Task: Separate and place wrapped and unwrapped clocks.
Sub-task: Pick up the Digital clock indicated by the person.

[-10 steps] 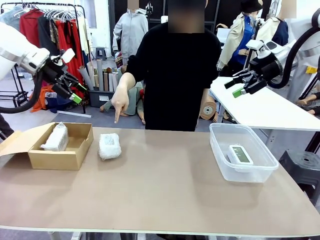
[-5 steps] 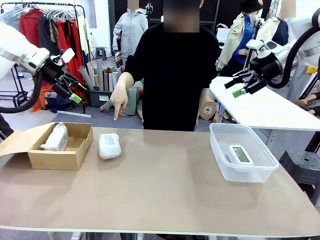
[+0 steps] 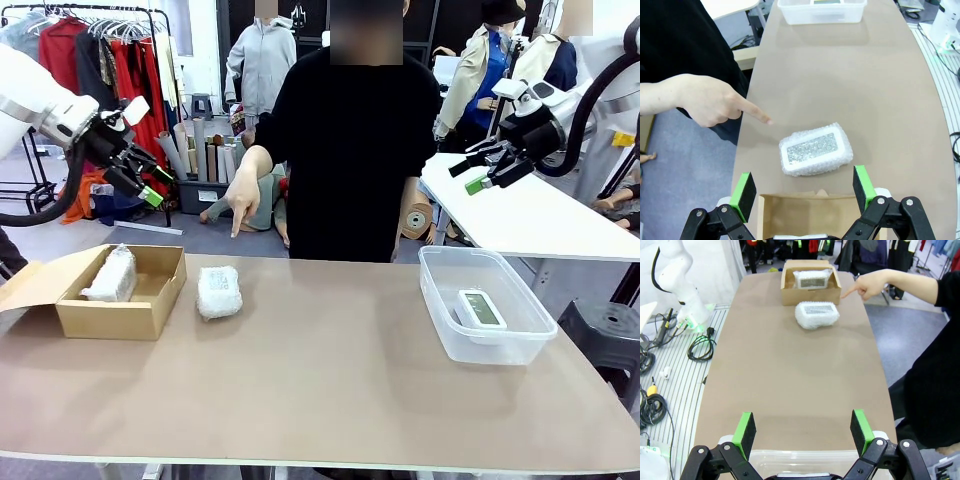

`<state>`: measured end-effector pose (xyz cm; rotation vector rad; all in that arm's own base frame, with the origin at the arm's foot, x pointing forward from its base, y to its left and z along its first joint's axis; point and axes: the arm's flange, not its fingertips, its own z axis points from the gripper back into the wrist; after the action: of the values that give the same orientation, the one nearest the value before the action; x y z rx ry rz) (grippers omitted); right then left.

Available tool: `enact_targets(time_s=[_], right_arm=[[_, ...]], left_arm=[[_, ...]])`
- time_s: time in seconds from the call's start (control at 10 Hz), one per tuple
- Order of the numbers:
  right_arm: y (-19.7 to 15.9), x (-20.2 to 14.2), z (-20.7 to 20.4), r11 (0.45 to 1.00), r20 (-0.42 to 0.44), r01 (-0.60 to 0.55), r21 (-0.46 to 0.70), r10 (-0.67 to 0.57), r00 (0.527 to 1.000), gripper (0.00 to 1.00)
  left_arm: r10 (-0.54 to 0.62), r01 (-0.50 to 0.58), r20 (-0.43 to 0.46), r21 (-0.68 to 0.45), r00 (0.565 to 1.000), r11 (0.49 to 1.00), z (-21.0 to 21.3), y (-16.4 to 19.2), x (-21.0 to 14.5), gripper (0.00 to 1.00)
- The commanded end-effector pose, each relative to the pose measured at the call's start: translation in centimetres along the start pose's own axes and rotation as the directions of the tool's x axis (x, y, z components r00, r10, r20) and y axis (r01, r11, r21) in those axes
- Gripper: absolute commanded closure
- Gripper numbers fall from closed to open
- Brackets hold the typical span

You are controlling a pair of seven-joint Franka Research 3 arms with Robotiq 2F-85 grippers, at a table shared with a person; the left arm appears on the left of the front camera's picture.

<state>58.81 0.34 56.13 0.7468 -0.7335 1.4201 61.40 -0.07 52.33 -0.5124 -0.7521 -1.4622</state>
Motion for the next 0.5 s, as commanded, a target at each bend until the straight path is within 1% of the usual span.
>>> enact_targets(time_s=[0.0,0.1,0.2,0.3,0.4], right_arm=[[0.1,0.2,0.0,1.0,0.008,-0.002,-0.001,0.002,1.0,0.0],[0.1,0.2,0.0,1.0,0.008,-0.002,-0.001,0.002,1.0,0.0],[0.1,0.2,0.0,1.0,0.008,-0.002,-0.001,0.002,1.0,0.0],[0.1,0.2,0.0,1.0,0.008,-0.002,-0.001,0.002,1.0,0.0],[0.1,0.2,0.0,1.0,0.008,-0.002,-0.001,0.002,1.0,0.0]], left_arm=[[0.054,-0.055,-0.037,-0.023,0.998,0.998,1.3,-0.4,1.0,0.0],[0.171,-0.171,-0.105,0.008,0.98,0.985,0.0,-1.2,2.7,0.0],[0.223,-0.223,-0.16,0.019,0.962,0.975,-0.3,-1.9,4.3,0.0],[0.306,-0.298,-0.228,0.068,0.924,0.952,-0.6,-2.7,6.0,0.0],[0.383,-0.364,-0.278,0.119,0.881,0.924,-1.5,-4.0,8.0,0.0]])
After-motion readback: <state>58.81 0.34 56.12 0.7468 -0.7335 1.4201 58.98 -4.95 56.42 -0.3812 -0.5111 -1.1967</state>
